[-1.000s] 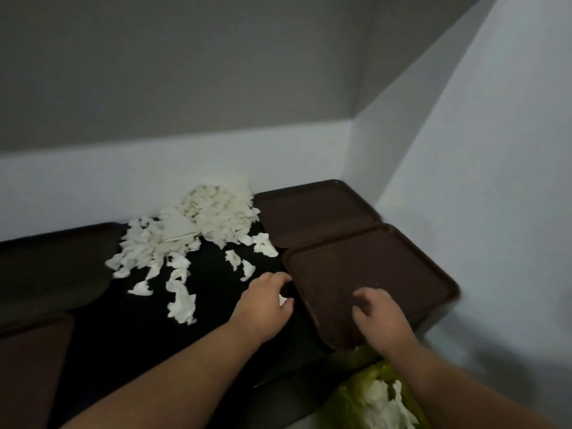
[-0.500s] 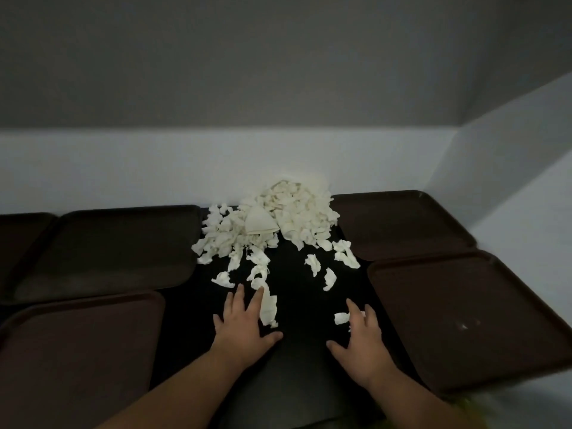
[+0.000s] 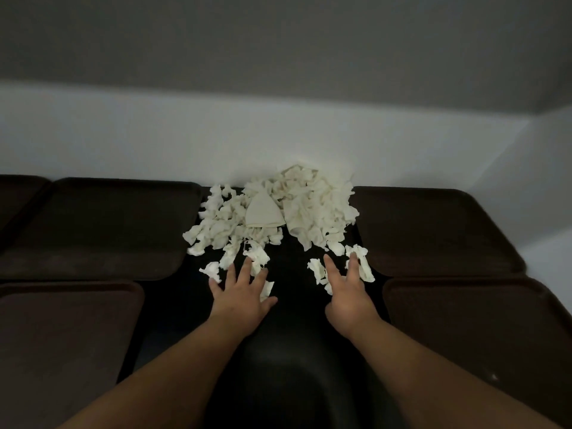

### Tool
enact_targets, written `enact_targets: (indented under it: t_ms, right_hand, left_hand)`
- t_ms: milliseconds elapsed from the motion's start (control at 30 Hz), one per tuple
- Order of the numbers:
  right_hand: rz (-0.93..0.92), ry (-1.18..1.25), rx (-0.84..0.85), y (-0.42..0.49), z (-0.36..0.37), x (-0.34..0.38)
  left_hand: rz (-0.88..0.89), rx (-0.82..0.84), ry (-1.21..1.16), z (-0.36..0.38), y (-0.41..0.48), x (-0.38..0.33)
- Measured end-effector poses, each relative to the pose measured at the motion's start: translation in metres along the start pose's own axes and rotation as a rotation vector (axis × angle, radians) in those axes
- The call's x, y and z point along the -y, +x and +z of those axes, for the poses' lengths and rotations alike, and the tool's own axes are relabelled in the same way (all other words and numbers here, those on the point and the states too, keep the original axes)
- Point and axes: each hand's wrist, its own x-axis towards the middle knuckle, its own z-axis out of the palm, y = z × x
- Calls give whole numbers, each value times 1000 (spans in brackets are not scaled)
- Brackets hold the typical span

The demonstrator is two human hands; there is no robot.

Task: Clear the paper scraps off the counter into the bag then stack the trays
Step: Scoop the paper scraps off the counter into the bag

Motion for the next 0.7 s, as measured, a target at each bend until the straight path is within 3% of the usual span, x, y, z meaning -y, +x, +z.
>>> enact_targets:
  t_ms: [133,300,500,700]
  right_hand:
    - [-83,-215,81,34,-8,10]
    - [-190,-419,190,56,-3,17]
    - [-245,-327,95,54,19,17]
    - [-193,-313,145,23,27,12]
  left_hand:
    - [-19,-106,78,5,-2,-3]
    - [26,-179,-29,7,-12,-5]
    - [20,-138,-96,7,-26,4]
    - [54,-73,-102,8,-40,13]
